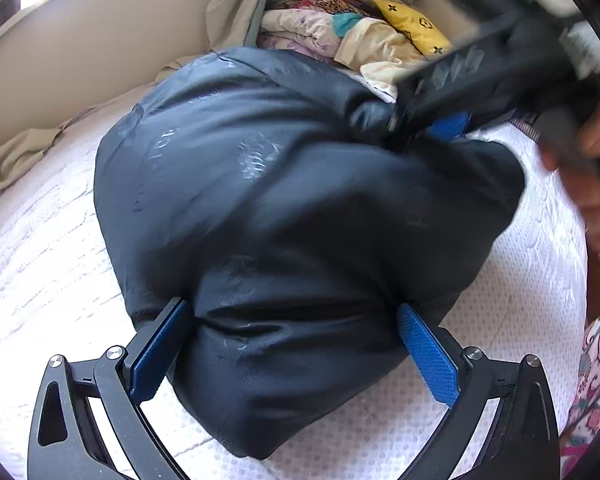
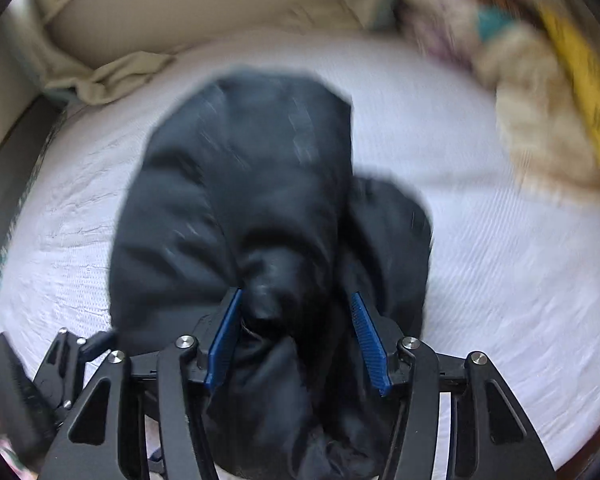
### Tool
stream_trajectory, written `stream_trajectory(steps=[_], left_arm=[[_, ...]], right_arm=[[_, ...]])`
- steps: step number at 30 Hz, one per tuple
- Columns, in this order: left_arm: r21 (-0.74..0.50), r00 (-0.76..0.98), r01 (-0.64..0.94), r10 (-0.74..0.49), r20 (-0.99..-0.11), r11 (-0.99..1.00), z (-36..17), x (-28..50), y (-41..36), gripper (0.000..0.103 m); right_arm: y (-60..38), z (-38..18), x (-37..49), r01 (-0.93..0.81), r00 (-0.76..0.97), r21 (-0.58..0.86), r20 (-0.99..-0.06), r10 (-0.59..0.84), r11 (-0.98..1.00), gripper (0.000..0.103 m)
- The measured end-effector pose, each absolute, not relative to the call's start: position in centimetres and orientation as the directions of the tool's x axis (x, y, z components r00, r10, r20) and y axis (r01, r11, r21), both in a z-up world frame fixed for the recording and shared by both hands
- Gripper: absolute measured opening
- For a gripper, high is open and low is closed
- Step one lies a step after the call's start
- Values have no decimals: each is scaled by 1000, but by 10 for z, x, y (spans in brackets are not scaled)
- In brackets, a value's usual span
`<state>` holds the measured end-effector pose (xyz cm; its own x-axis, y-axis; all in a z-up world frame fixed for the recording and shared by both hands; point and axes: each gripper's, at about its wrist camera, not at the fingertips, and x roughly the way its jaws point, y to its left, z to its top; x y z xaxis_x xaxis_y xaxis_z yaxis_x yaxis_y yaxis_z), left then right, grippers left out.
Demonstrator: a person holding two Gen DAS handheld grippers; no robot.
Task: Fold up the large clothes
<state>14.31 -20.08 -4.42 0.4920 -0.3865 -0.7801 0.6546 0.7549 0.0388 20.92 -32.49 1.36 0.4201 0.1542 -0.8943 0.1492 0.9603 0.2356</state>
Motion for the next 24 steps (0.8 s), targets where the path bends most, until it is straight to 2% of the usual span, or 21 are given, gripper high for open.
stream_trajectory(steps=[5, 10, 14, 19, 24], left_arm=[[-23, 461, 646, -414, -785, 763, -29, 144, -193, 102], [-161, 383, 597, -455, -804, 786, -1, 162, -164, 102], [-347, 333, 515, -556, -761, 784, 16, 182, -113, 102], [-582, 261, 361, -679, -686, 728, -10, 212, -71, 102], [-665, 193, 268, -715, -672, 697, -43, 227, -73, 102]], right_arm=[[-344, -27, 204, 181, 413, 315, -884, 219, 932, 57], [-356, -37, 202, 193, 416, 371, -870, 267, 909, 59], [-367, -32, 194, 189, 451, 423, -839, 304, 886, 67], [-370, -27, 190, 170, 458, 427, -832, 312, 888, 72], [-379, -27, 194, 161, 446, 451, -827, 343, 878, 76]])
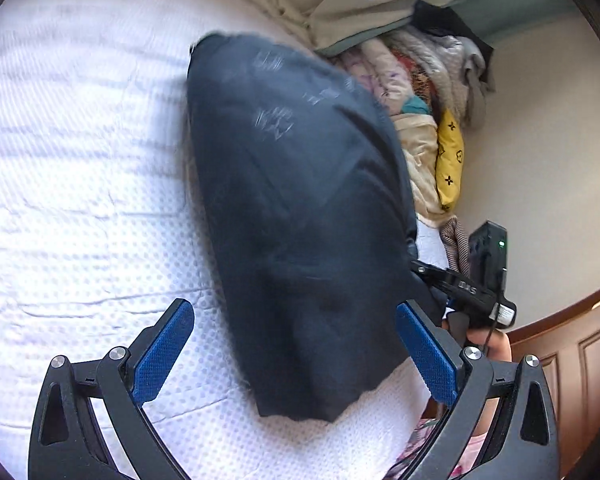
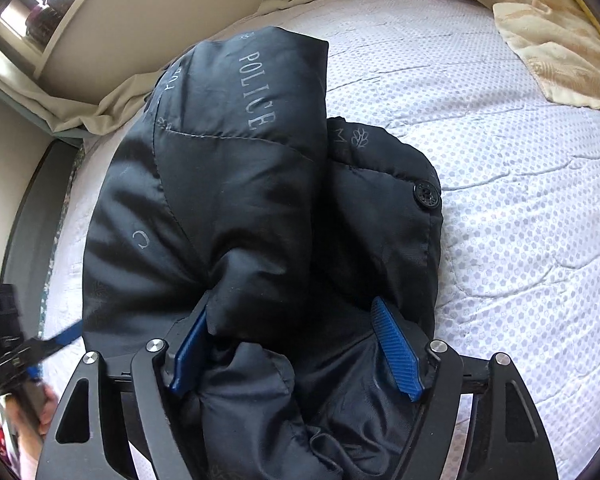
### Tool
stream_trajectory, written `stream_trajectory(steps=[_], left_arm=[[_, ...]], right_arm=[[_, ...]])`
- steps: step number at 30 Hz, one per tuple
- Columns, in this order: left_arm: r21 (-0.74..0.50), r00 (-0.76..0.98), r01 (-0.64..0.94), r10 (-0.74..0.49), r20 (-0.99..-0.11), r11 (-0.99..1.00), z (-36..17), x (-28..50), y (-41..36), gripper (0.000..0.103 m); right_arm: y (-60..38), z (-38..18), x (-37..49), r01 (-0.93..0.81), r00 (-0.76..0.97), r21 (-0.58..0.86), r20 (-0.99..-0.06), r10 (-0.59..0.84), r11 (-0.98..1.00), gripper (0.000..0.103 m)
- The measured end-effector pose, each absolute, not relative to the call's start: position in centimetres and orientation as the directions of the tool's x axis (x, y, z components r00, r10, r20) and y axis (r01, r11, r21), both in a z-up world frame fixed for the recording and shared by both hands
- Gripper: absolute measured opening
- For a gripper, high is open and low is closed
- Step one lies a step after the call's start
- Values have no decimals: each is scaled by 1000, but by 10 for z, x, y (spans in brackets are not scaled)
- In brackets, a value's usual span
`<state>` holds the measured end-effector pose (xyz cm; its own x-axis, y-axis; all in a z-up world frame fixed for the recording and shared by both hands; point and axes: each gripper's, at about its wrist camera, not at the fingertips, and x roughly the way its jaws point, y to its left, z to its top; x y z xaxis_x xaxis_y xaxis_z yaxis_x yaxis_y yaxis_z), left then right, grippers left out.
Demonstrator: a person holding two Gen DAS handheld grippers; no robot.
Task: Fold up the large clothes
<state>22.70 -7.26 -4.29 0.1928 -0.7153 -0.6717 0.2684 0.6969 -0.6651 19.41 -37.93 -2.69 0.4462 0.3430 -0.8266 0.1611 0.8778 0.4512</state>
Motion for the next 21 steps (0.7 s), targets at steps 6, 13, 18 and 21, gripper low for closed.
stream_trajectory(steps=[6, 13, 18, 21], left_arm=[[-664, 153, 320, -728, -668, 676, -48, 234, -95, 102], [-687, 108, 298, -739, -665, 663, -62, 246, -101, 102], [-721, 93, 270, -762, -640, 639, -69, 253, -99, 102], [-718, 95, 279, -762, -640, 638, -68, 253, -99, 102]], right_arm=[[-385, -30, 209, 158, 424, 512, -807, 411, 844, 82], [-406, -47, 211, 182, 391, 630, -751, 532, 755, 89], [-418, -56, 211, 221, 372, 697, -707, 602, 682, 96], [-423, -57, 211, 236, 350, 710, -699, 623, 664, 97]])
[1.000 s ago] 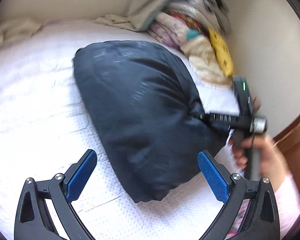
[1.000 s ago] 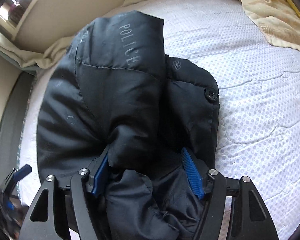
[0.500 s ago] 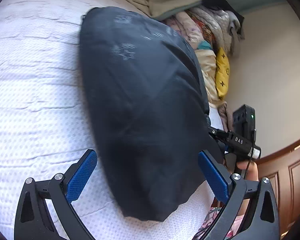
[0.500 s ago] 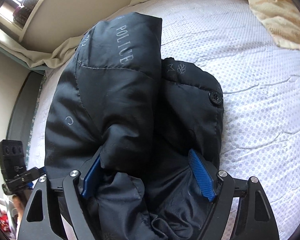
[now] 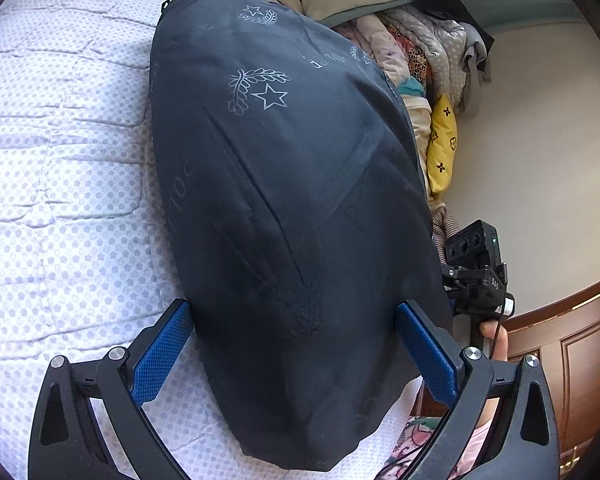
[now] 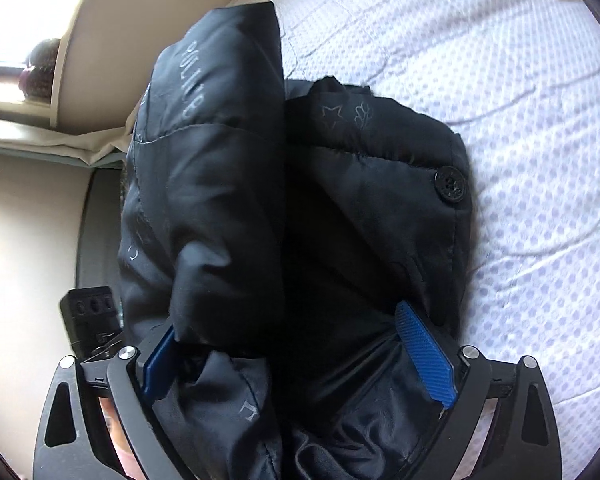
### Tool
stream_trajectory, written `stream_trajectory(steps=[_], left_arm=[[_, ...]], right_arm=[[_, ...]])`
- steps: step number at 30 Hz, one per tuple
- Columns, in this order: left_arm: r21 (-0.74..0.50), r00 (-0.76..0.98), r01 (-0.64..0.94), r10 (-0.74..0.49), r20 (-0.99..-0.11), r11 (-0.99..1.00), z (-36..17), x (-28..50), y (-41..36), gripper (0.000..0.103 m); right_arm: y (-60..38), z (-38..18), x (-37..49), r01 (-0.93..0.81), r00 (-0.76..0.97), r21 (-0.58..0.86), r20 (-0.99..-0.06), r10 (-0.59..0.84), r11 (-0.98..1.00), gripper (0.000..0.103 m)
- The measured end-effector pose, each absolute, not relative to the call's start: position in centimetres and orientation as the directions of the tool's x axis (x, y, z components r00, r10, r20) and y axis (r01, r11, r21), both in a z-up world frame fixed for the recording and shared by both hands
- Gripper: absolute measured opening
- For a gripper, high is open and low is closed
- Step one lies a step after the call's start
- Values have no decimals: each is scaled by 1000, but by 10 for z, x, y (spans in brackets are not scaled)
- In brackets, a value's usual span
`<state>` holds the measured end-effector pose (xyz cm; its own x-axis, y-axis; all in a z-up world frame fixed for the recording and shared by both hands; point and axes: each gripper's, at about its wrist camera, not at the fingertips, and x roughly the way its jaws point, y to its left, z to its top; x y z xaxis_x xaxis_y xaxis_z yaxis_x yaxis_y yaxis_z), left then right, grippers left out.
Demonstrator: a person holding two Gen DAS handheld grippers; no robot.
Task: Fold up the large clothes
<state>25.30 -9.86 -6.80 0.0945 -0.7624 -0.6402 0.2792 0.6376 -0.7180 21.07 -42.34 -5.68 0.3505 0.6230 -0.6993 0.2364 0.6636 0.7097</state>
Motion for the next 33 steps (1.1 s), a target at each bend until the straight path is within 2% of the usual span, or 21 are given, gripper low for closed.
stream_trajectory(steps=[6, 12, 18, 21, 25, 33], left_arm=[[-701, 105, 296, -752, -651, 648, -62, 261, -107, 102], [-703, 121, 303, -758, -641, 643, -56, 270, -104, 102], [-699, 132, 322, -762, -634, 638, -46, 275, -105, 102], [-674, 138, 343, -745, -653, 654, -44, 274, -112, 102], [-642, 144, 366, -723, -676, 673, -45, 270, -122, 103], [-645, 138, 366, -724, -676, 671, -50, 268, -120, 103]], right_arm=[[-411, -37, 209, 191, 361, 603, -777, 516, 775, 99], [-424, -50, 213, 245, 352, 676, -730, 586, 695, 102], [-433, -33, 201, 240, 386, 647, -748, 540, 724, 102], [-433, -17, 191, 219, 425, 597, -770, 475, 772, 102], [-421, 3, 183, 178, 468, 458, -818, 334, 871, 103], [-407, 20, 178, 133, 492, 332, -840, 229, 934, 103]])
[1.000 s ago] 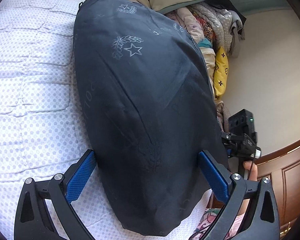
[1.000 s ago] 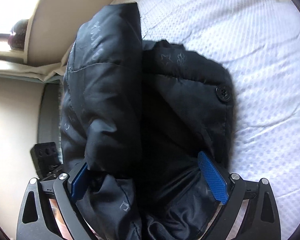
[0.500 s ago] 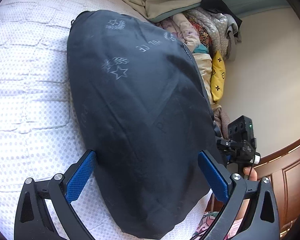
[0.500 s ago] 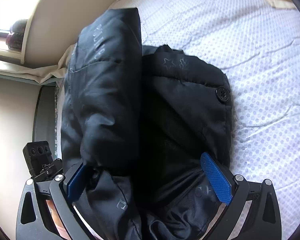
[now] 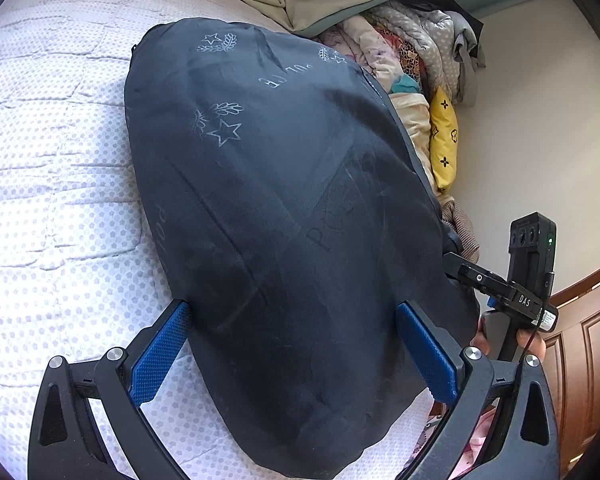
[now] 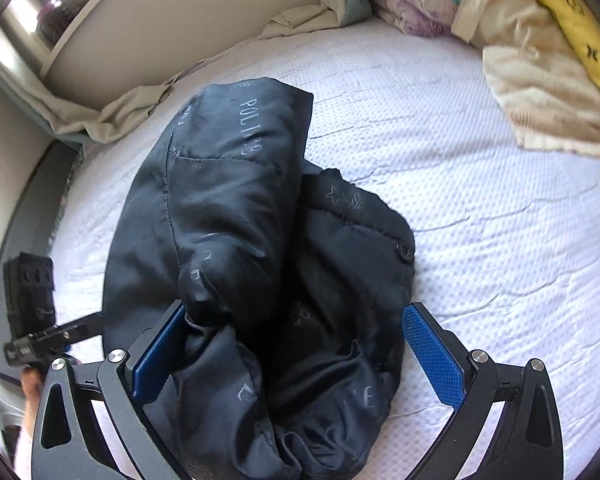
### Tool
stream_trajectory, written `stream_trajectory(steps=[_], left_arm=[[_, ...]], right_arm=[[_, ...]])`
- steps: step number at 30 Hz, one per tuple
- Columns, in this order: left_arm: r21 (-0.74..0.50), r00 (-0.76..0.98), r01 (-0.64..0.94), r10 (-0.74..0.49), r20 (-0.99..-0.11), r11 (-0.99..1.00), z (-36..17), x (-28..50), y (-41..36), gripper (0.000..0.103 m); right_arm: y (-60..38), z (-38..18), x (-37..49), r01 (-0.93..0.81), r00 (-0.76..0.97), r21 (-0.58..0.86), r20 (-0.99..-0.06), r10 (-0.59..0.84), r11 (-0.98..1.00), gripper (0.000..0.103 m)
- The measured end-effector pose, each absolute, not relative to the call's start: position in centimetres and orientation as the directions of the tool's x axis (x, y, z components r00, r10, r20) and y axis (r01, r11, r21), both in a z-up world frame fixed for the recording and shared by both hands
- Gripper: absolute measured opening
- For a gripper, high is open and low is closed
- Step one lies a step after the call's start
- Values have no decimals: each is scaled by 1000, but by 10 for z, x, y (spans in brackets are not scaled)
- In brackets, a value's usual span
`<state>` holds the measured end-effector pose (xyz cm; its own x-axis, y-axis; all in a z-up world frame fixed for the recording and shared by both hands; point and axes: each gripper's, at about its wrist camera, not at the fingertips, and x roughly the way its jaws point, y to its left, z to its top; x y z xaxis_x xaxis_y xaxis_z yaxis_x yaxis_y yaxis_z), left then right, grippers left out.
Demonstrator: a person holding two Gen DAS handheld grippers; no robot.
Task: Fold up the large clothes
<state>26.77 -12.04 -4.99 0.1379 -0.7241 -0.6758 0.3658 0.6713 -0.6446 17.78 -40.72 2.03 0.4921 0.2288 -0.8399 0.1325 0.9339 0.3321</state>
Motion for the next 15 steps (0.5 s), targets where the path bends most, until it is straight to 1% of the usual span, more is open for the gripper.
stream_trajectory(steps=[2, 3, 4, 6, 8, 15], left_arm=[[-648, 133, 365, -727, -674, 668, -51, 267, -119, 103], [-650, 130, 365, -728, -673, 667, -52, 268, -117, 103], [-653, 126, 362, -729, -673, 665, -53, 268, -117, 103], [-661, 116, 355, -733, -671, 661, -56, 268, -115, 103], [-673, 108, 342, -739, -665, 656, -59, 269, -114, 103], [-697, 99, 323, -755, -648, 640, -65, 271, -111, 103]], right_arm=[[-407, 17, 180, 129, 478, 343, -843, 245, 930, 103], [-403, 12, 185, 147, 455, 371, -848, 270, 917, 103], [-409, 2, 188, 181, 421, 433, -846, 328, 883, 103], [-422, -18, 191, 241, 375, 538, -819, 434, 808, 103], [-431, -34, 193, 273, 354, 606, -785, 508, 747, 103], [-432, -67, 200, 256, 335, 732, -680, 652, 631, 103]])
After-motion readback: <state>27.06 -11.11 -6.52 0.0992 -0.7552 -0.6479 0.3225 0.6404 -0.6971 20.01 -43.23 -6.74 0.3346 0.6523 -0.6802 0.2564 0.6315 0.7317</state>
